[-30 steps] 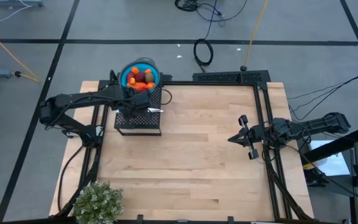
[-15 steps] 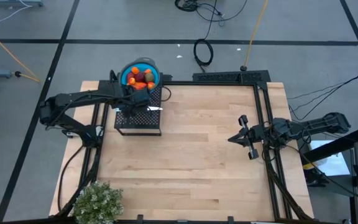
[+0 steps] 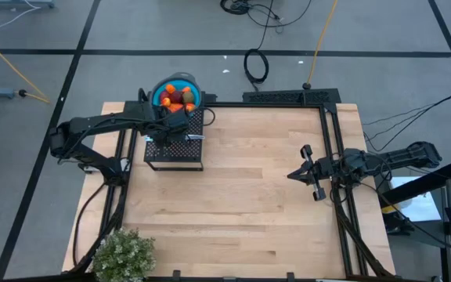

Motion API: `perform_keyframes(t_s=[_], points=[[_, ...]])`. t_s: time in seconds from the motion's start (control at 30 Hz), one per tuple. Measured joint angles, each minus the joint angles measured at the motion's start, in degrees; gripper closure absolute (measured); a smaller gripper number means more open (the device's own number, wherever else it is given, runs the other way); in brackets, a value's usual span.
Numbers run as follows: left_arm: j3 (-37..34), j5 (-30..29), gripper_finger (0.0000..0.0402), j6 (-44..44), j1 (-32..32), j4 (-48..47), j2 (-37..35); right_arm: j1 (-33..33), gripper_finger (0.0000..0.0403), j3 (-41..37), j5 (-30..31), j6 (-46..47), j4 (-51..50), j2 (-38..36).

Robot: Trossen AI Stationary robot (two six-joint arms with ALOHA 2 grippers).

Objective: Pick & Place Fruit
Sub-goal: Put the blue knife on the shelf

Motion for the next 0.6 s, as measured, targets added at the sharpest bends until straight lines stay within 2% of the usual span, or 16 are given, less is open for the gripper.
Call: perform_keyframes(t_s=[0.6], points=[[0.00, 1.20, 0.0362, 2.43, 1.49, -0.90, 0.00, 0.00, 0.0403, 0.00, -0.02, 0.03, -0.01, 0.00]])
